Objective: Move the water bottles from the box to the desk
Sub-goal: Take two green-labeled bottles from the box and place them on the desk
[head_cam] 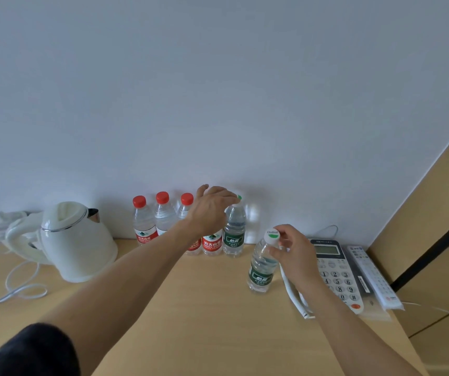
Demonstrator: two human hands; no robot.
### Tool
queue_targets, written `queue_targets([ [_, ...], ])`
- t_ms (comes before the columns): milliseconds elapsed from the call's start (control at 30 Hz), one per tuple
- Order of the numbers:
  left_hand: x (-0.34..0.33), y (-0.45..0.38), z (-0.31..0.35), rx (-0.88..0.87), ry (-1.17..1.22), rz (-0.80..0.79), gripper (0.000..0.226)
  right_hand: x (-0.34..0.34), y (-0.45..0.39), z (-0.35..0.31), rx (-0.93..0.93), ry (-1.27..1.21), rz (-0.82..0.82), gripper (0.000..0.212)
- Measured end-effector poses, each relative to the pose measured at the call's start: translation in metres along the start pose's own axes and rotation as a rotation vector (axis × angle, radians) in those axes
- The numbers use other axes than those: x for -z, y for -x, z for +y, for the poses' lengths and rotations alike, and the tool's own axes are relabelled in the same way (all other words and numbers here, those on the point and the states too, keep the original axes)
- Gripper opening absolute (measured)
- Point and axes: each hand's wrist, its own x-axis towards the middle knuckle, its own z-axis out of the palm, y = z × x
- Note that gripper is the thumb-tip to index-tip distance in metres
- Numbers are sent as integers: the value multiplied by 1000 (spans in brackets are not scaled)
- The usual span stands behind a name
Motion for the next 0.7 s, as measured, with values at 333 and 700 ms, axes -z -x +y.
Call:
queue_targets([
  [333,1,1,1,11,-18,-45,68,-18,-65,-5,-3,22,37,35],
  [700,8,-1,6,31,-55,-117,62,-30,-89,-1,61,131,77,44],
])
